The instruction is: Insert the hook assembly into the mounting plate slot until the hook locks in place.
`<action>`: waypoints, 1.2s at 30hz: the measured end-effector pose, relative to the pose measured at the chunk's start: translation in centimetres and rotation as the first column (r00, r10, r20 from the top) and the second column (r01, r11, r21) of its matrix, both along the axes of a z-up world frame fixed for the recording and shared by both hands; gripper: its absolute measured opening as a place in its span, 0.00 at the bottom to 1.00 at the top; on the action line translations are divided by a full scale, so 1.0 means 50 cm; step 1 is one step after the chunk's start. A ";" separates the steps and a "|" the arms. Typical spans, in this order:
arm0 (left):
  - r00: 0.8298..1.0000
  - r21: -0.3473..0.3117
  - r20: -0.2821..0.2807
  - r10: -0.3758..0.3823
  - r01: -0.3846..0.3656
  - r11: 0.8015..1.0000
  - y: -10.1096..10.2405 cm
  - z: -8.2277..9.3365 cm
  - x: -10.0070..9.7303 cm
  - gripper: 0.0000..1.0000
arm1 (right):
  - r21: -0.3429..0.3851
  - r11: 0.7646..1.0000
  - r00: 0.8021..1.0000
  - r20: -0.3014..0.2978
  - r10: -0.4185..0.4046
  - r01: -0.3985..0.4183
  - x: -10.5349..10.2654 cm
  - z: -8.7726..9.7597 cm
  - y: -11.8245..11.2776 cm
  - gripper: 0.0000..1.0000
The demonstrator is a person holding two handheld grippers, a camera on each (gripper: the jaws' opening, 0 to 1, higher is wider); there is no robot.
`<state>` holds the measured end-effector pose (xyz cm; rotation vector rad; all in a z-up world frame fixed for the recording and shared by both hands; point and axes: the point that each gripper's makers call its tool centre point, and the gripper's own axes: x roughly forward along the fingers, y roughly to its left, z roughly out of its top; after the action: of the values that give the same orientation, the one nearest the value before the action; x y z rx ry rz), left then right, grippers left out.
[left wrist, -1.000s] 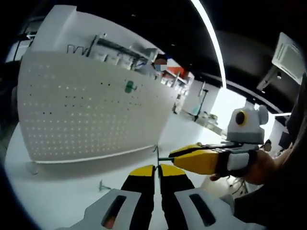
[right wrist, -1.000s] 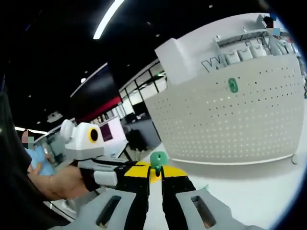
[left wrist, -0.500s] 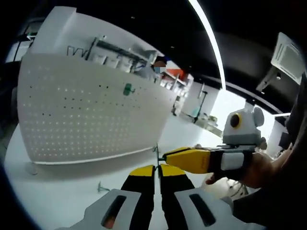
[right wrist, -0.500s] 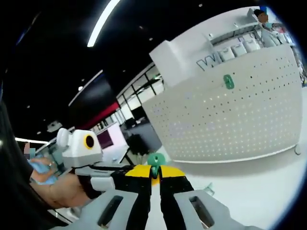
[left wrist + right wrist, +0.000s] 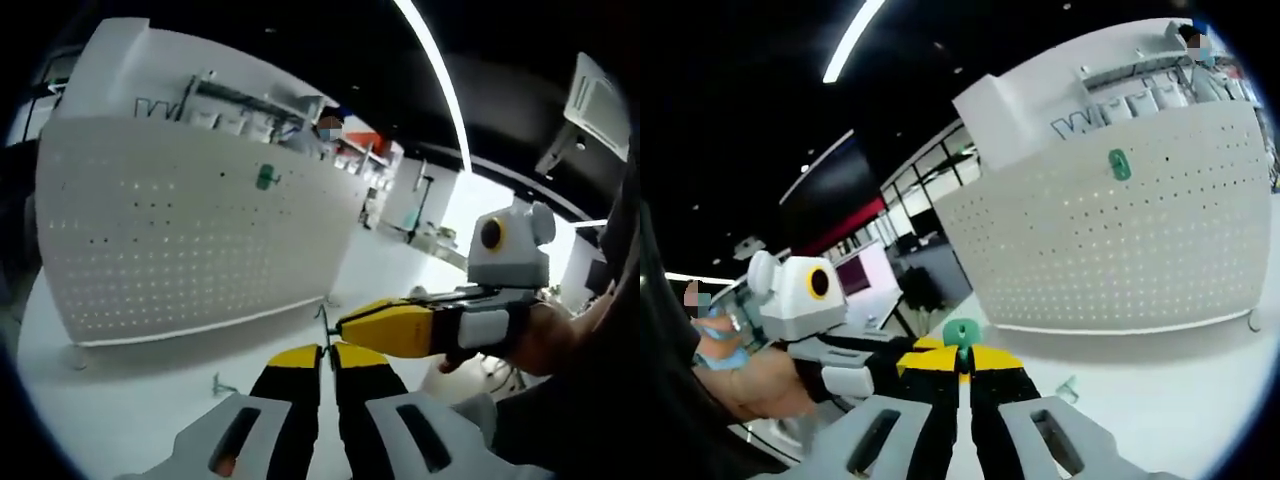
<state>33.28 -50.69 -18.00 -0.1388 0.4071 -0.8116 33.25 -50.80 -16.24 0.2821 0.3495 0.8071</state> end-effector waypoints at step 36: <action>0.997 -0.037 0.005 -0.083 0.083 0.996 -0.015 0.008 -0.028 1.00 | -0.089 0.996 0.999 0.050 -0.002 0.006 0.016 -0.004 -0.019 0.00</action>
<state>31.88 -51.47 -17.62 -0.1557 0.3969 -0.9014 34.03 -51.74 -16.45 0.1787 0.3373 0.7907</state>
